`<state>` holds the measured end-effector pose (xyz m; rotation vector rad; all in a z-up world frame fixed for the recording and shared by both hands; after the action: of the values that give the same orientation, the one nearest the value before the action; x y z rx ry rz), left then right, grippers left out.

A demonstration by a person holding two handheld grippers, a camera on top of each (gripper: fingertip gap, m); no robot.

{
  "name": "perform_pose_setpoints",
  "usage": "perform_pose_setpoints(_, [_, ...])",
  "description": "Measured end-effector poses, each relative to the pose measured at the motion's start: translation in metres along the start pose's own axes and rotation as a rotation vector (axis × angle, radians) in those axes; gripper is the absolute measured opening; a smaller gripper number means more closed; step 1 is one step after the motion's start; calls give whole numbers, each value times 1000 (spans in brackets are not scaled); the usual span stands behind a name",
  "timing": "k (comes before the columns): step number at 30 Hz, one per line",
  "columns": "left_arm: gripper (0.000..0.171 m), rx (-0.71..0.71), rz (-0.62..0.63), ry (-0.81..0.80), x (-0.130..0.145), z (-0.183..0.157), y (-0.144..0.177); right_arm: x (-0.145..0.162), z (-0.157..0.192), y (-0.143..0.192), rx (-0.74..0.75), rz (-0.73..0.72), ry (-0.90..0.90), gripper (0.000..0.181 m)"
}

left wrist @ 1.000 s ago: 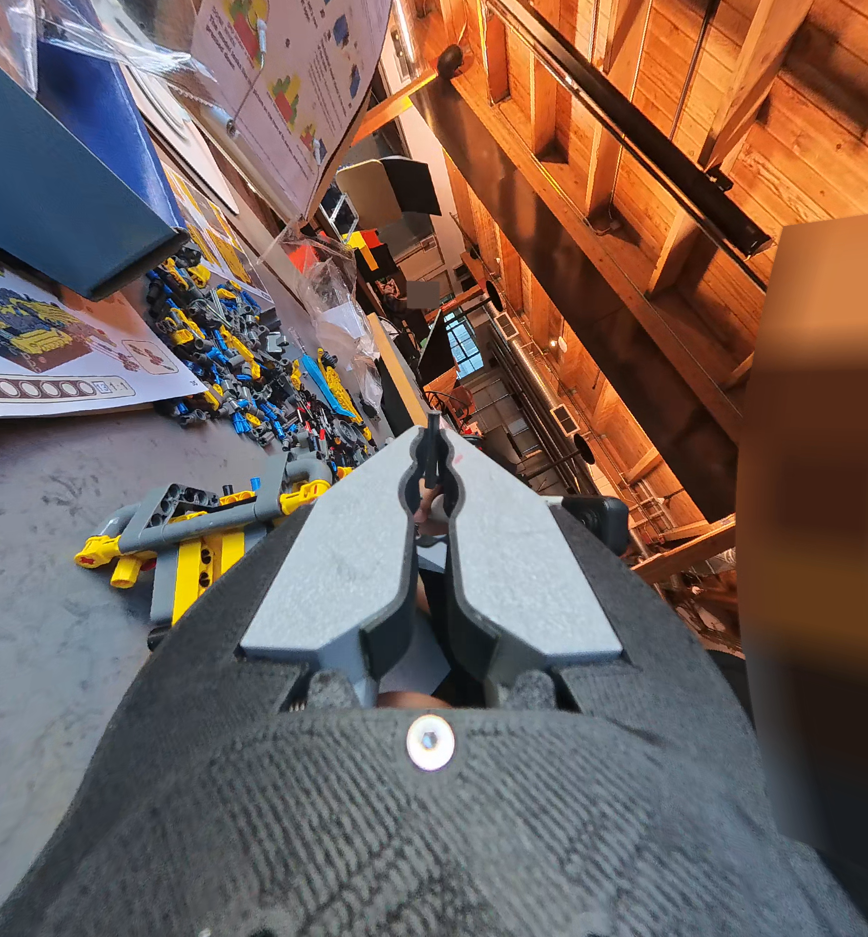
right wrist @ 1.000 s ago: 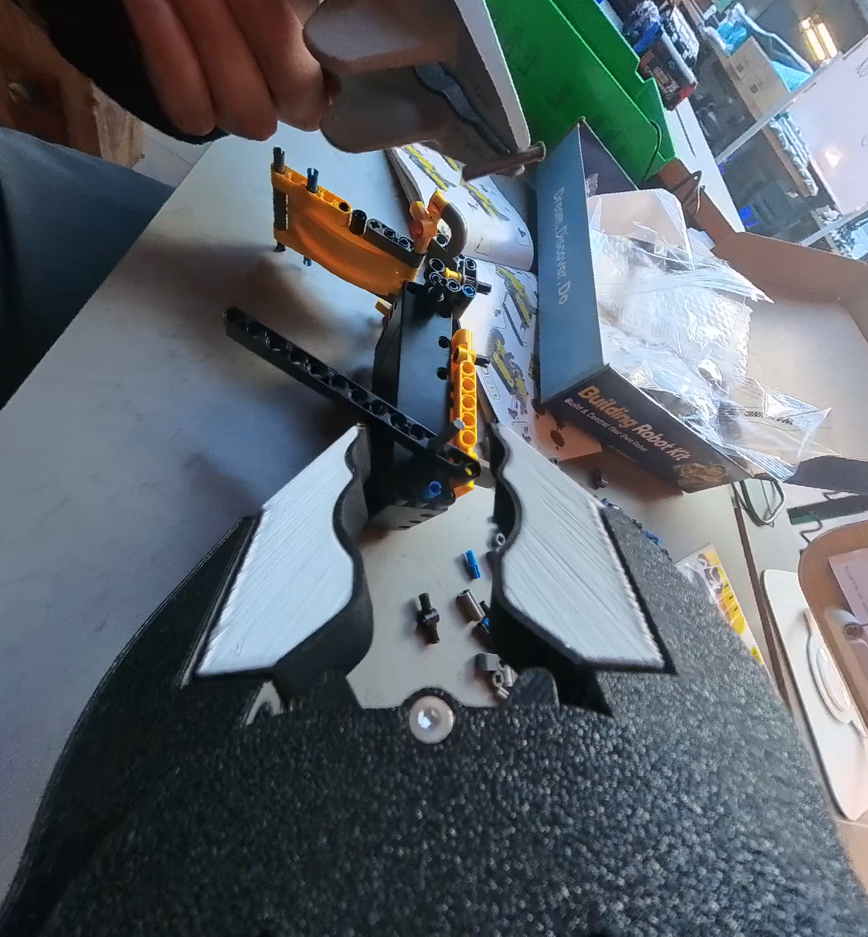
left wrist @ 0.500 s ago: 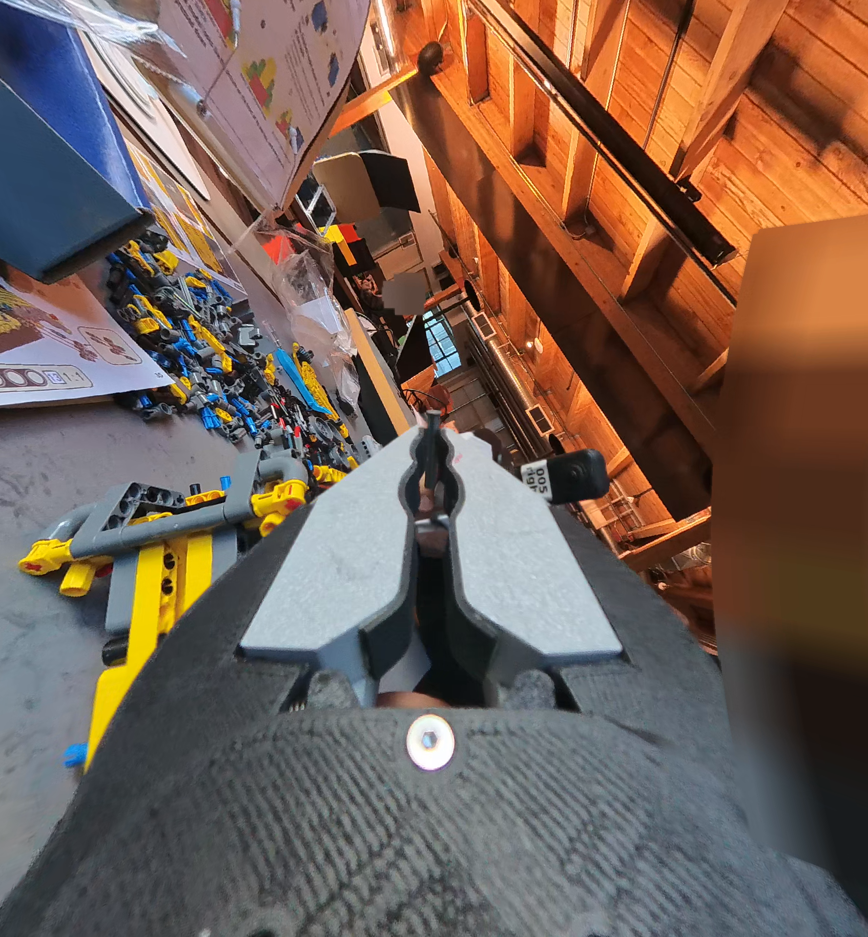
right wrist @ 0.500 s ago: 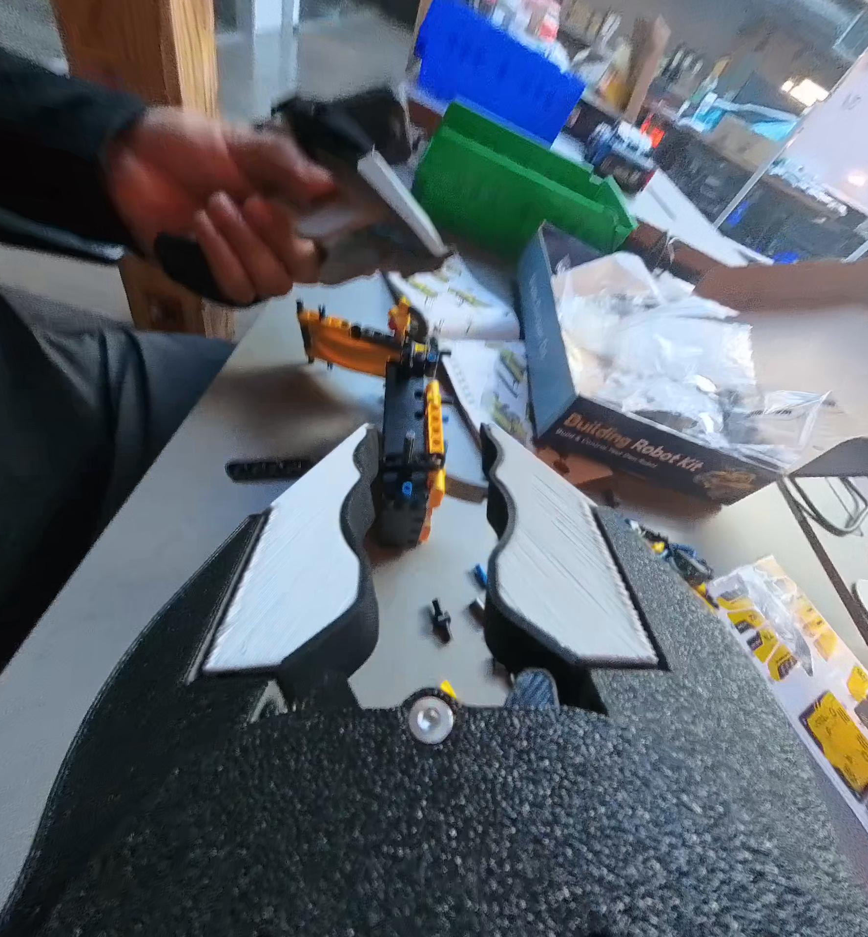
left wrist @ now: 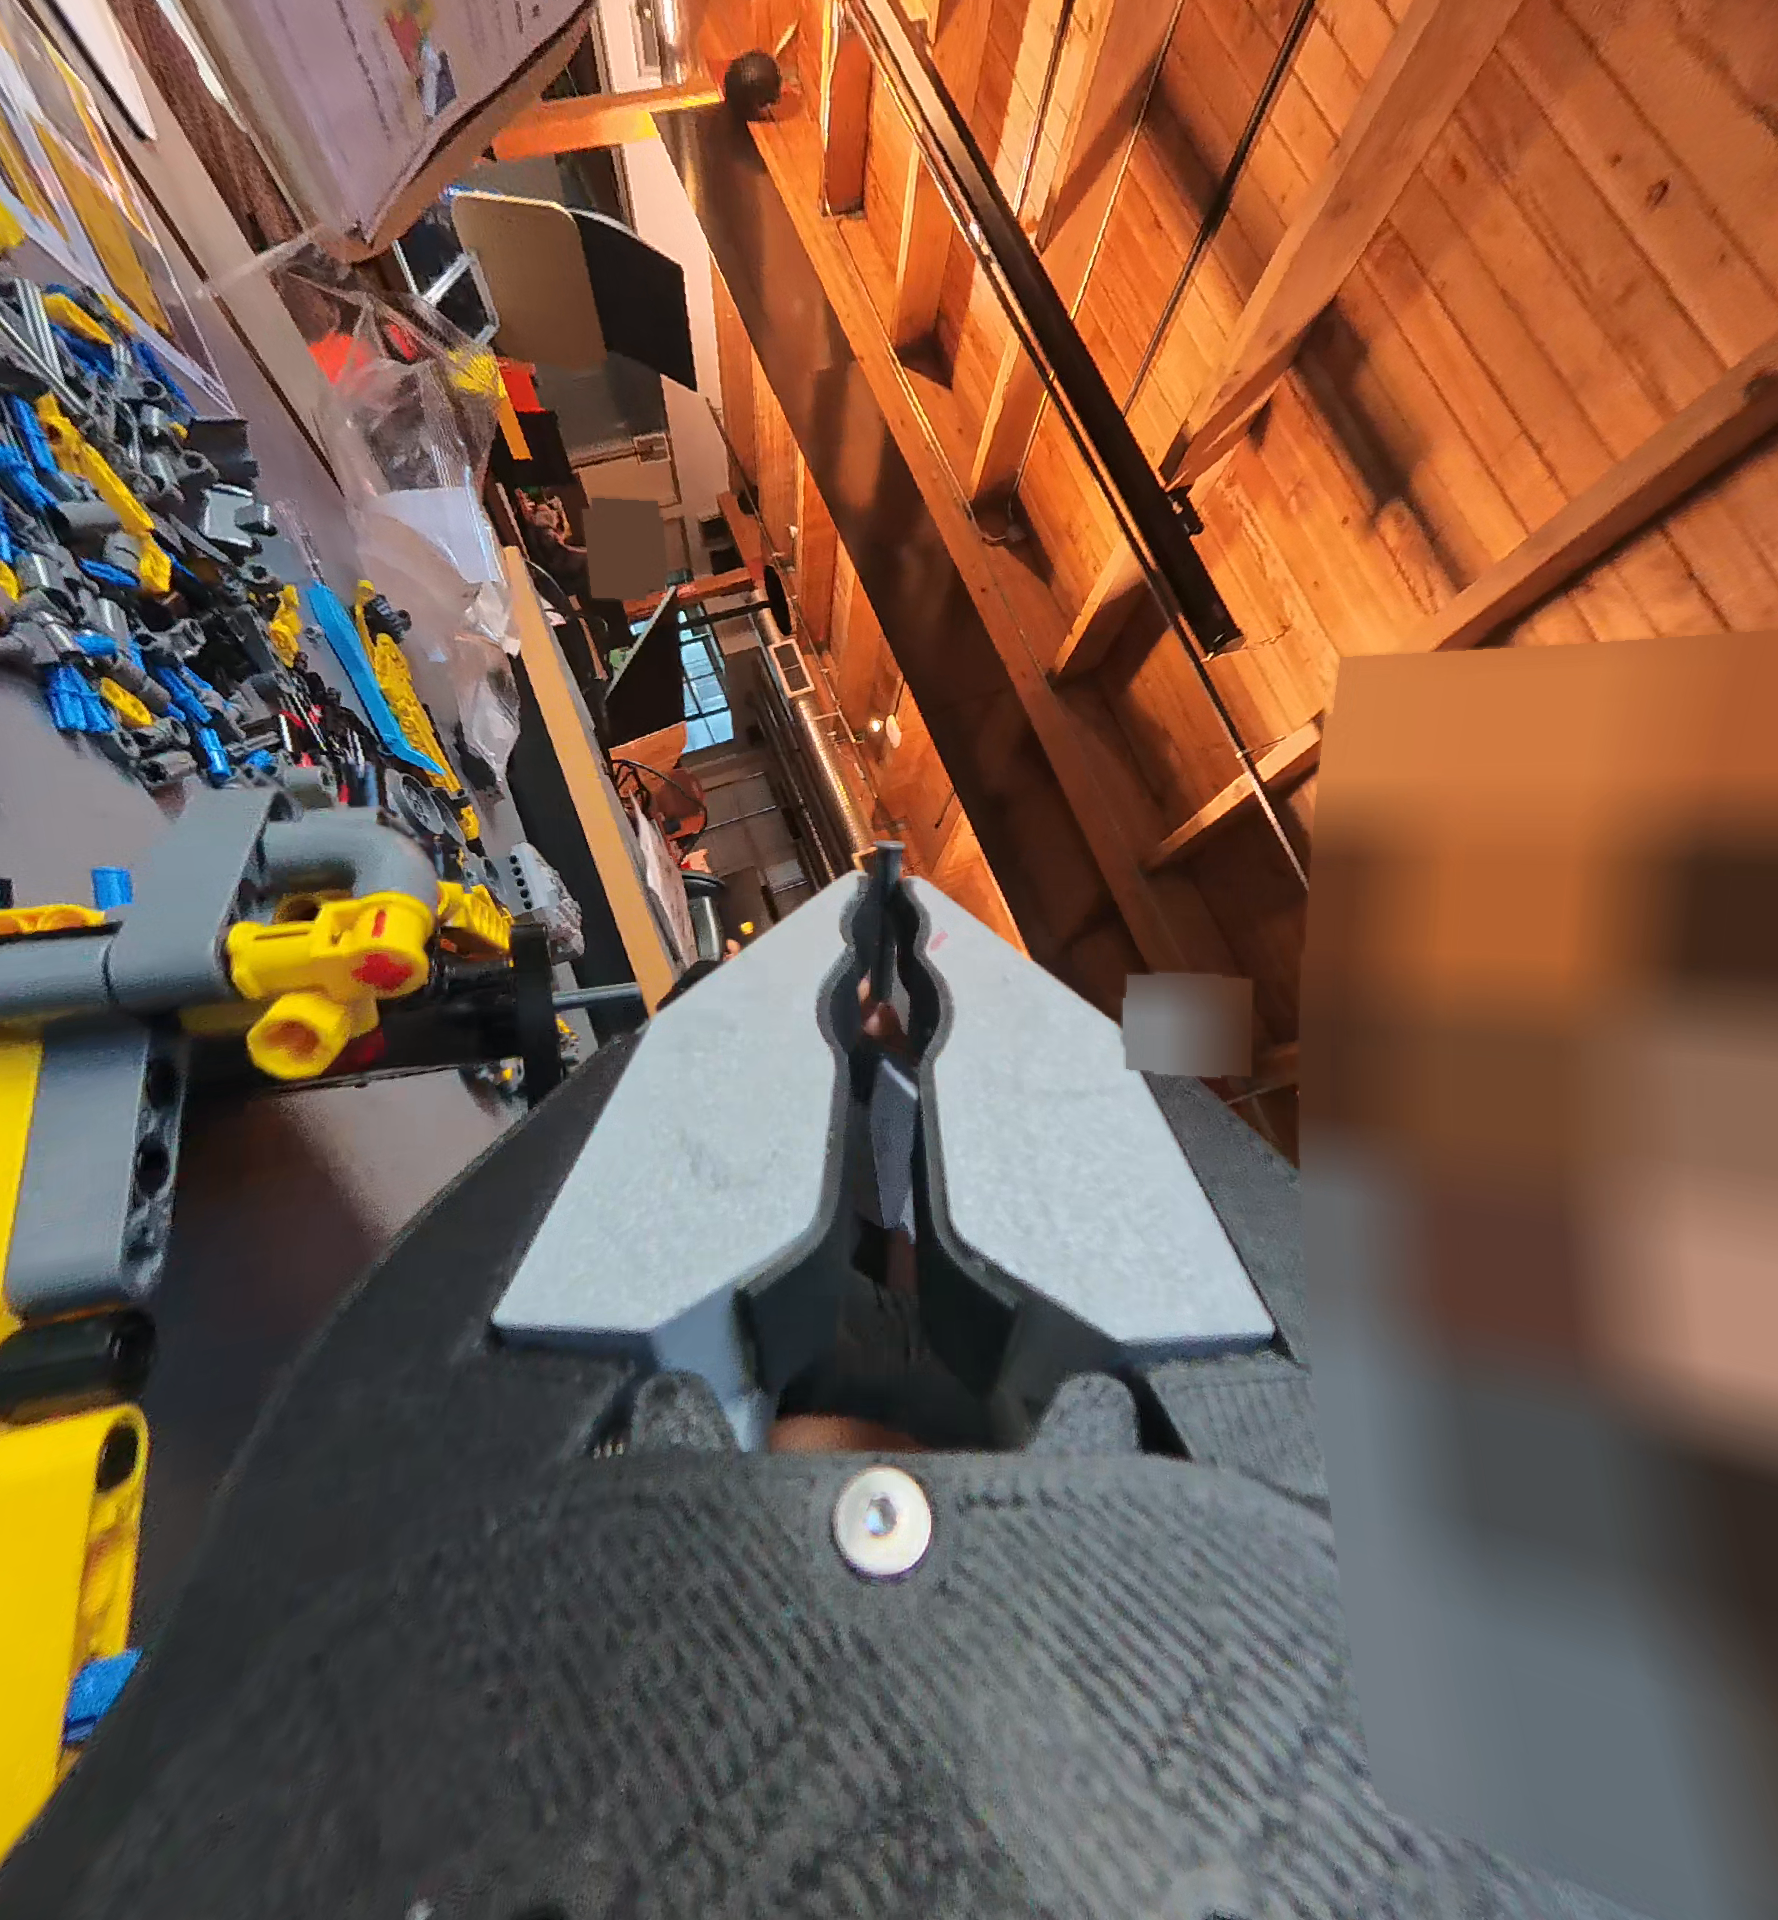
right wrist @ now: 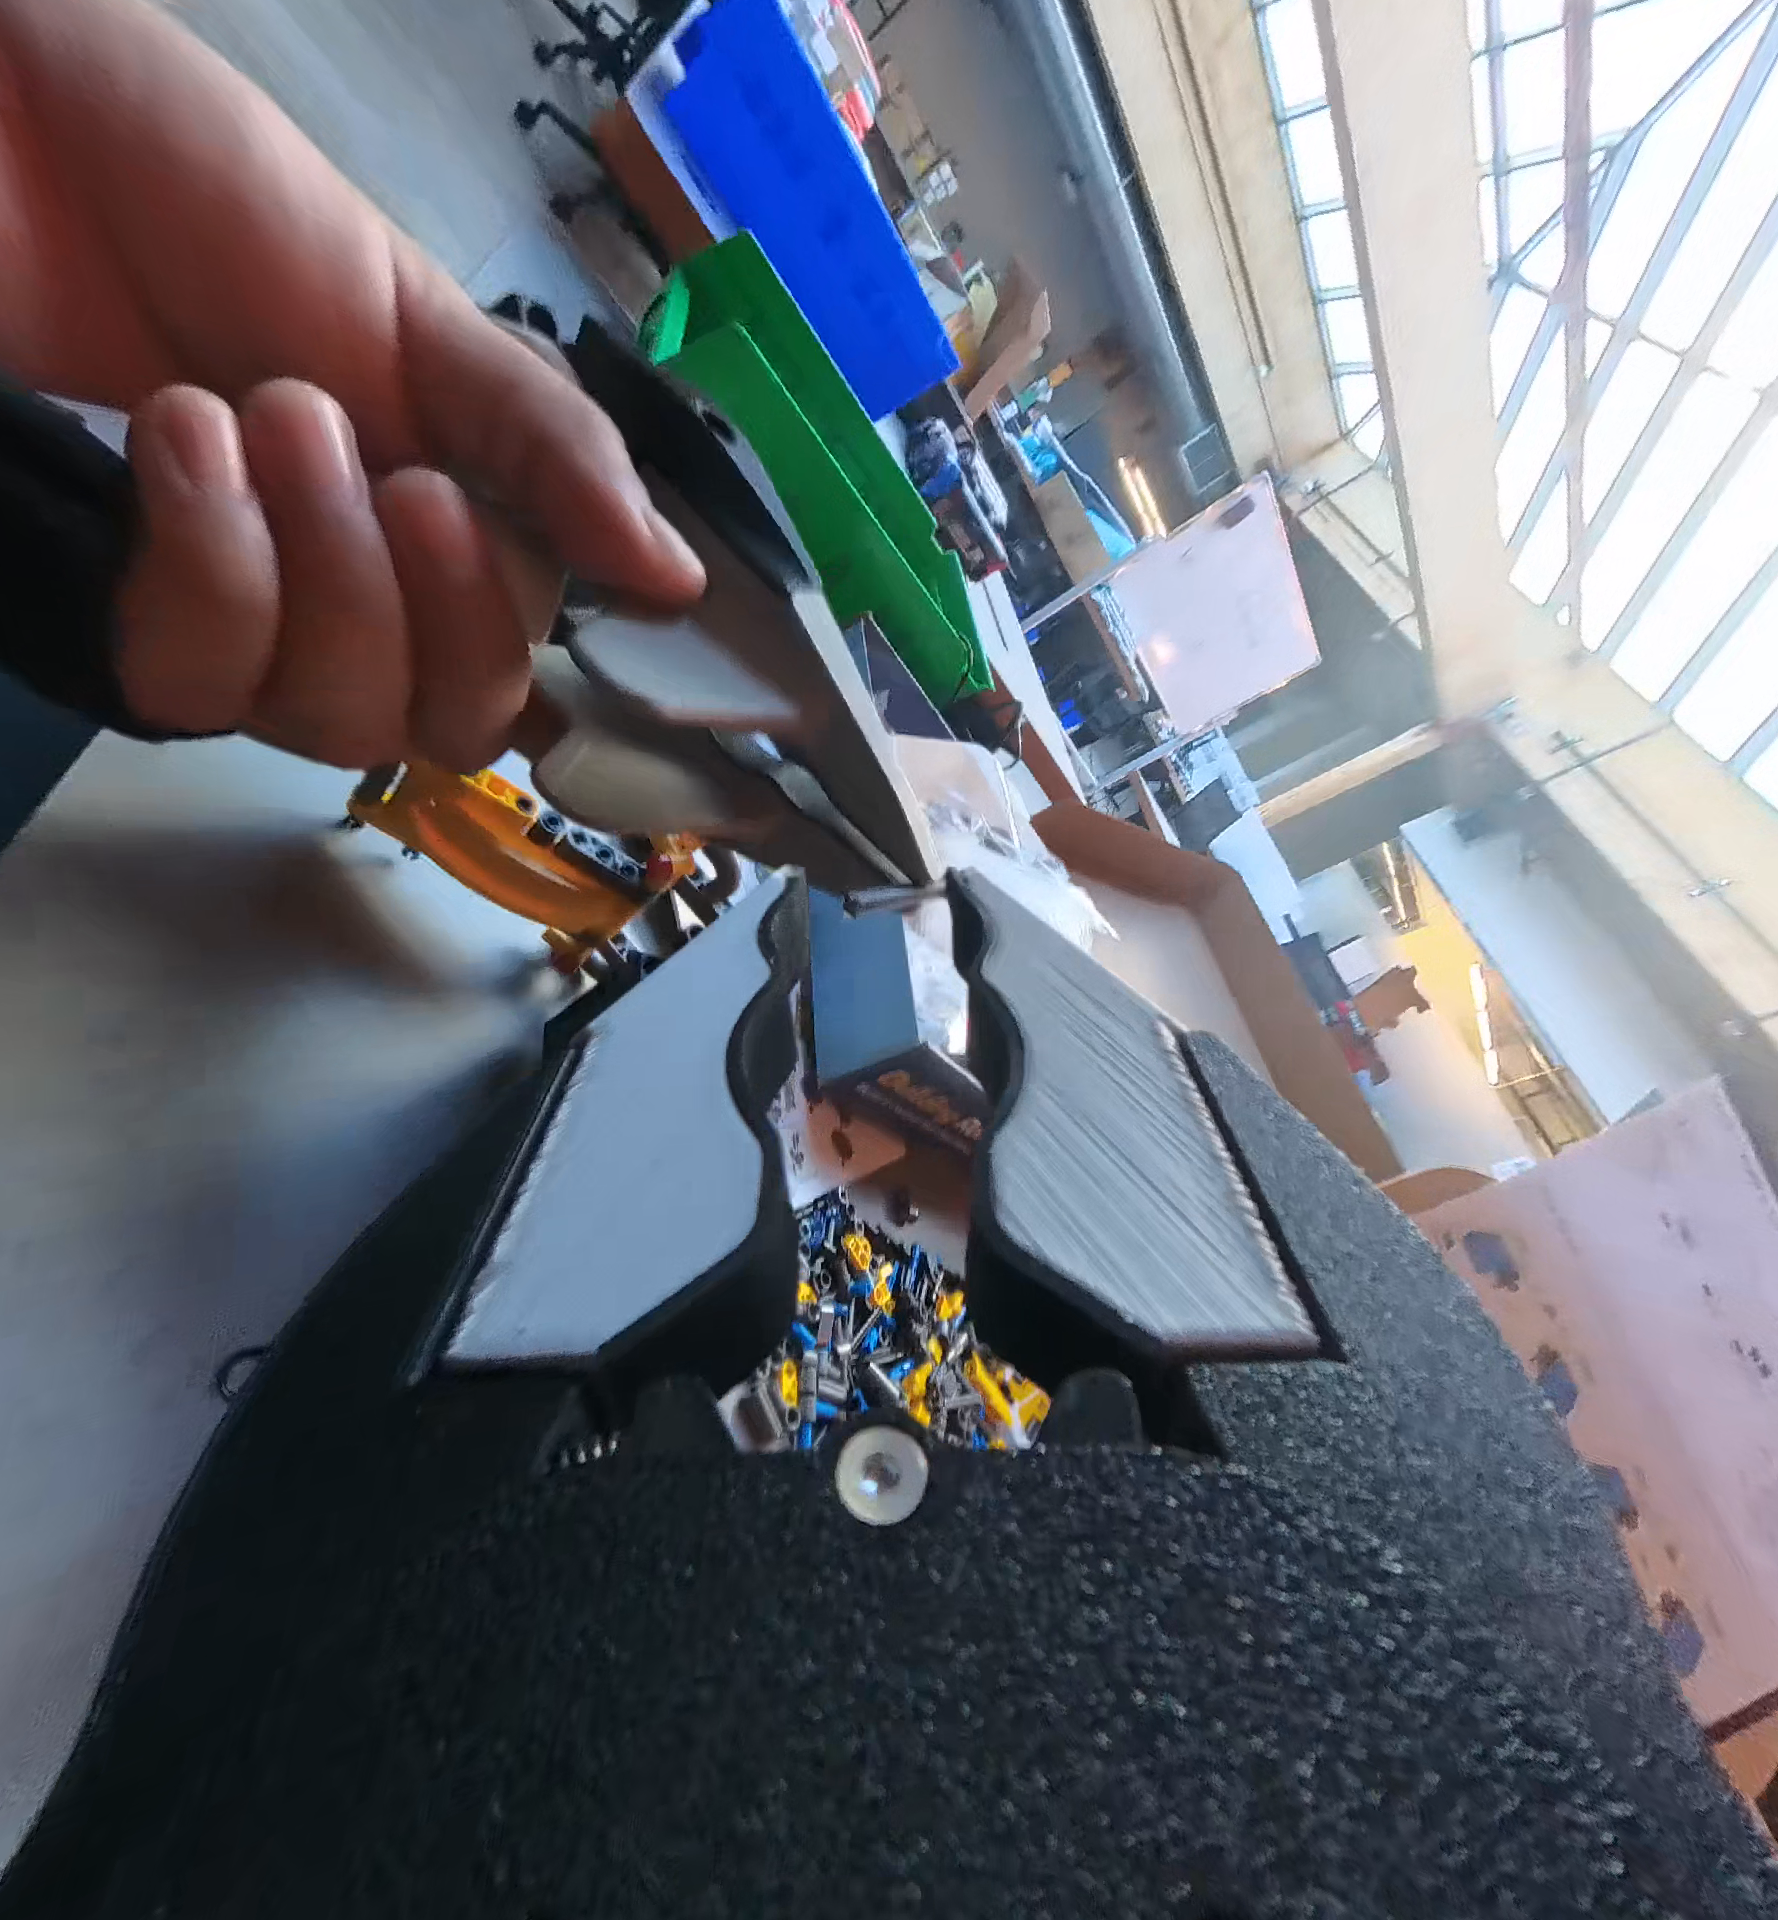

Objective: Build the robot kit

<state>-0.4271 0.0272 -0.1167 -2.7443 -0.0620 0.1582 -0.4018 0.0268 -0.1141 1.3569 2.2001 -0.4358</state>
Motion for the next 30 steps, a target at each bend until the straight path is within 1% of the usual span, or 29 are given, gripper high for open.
perform_pose_setpoints(2, [0, 8, -12, 21, 0, 0, 1, 2, -1, -1, 14, 20, 29, 18])
perform_pose_setpoints(6, [0, 17, -21, 30, 0, -2, 3, 8, 1, -5, 13, 37, 31, 17])
perform_pose_setpoints(8, [0, 18, -30, 32, 0, -2, 3, 6, 2, -4, 21, 29, 33, 9])
perform_pose_setpoints(15, [0, 11, -47, 51, -2, 1, 5, 6, 5, -7, 22, 33, 53, 8])
perform_pose_setpoints(18, [0, 13, -56, 62, -2, 1, 5, 4, 7, -8, 21, 29, 59, 12])
perform_pose_setpoints(26, [0, 21, -58, 76, -2, 1, 5, 2, 3, -6, 50, 22, 71, 6])
perform_pose_setpoints(28, [0, 18, -50, 86, -1, 1, 4, 1, 0, -5, 58, 17, 58, 4])
perform_pose_setpoints(30, [1, 3, -33, 58, 0, 3, 4, 1, -1, -3, 55, 4, 28, 3])
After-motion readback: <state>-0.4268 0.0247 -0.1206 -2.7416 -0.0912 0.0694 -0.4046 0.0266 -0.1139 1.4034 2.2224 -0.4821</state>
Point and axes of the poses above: each gripper's, where its closed fingertips meet, y back along the fingers, x out of its underside, z = x × y across the jaws, the point moved 1 cm from there along y, back along the fingers, and after that the axes turned 11 degrees about -z, right-handed, at the moved point
